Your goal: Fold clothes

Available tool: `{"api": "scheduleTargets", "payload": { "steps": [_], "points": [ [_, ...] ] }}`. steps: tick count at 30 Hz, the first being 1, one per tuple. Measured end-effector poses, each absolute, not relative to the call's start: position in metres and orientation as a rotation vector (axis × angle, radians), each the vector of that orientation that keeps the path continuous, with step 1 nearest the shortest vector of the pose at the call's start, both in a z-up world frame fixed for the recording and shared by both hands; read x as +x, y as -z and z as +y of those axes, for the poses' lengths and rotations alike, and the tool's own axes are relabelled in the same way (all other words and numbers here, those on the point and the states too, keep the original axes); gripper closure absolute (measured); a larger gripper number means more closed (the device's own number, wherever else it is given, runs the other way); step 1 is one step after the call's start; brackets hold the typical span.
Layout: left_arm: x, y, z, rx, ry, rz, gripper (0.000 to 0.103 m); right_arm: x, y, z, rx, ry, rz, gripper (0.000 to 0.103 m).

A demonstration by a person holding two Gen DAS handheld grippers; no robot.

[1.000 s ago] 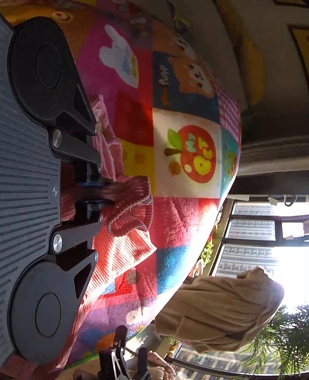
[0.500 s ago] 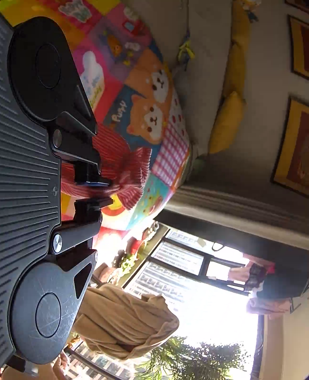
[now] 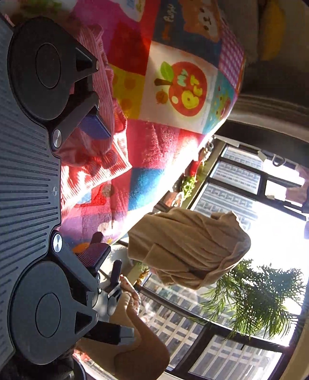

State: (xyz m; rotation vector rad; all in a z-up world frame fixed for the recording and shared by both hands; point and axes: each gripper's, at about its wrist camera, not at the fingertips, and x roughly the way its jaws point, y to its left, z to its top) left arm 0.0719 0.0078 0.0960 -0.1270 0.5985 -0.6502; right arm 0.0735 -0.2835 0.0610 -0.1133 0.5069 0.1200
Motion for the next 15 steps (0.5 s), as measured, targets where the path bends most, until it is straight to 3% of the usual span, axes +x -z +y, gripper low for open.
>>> {"api": "scheduleTargets", "payload": {
  "steps": [4,9,11,12,14,15],
  "points": [
    [0.070,-0.084,0.044,-0.066,0.498,0.631,0.005,0.093,-0.074,-0.241,-0.096,-0.322,0.501,0.000],
    [0.071,-0.065,0.077,-0.143,0.449,0.683,0.005,0.136,-0.059,-0.207,0.021,-0.521,0.625,0.004],
    [0.070,-0.062,0.082,-0.153,0.450,0.678,0.005,0.155,-0.046,-0.202,0.058,-0.527,0.682,0.024],
    [0.070,-0.060,0.084,-0.159,0.454,0.678,0.005,0.163,-0.040,-0.203,0.105,-0.542,0.716,0.029],
    [0.071,-0.056,0.087,-0.168,0.461,0.681,0.005,0.175,-0.031,-0.207,0.199,-0.571,0.767,0.063],
    [0.073,-0.054,0.087,-0.173,0.457,0.683,0.005,0.178,-0.028,-0.209,0.244,-0.584,0.783,0.067]
  ]
}}
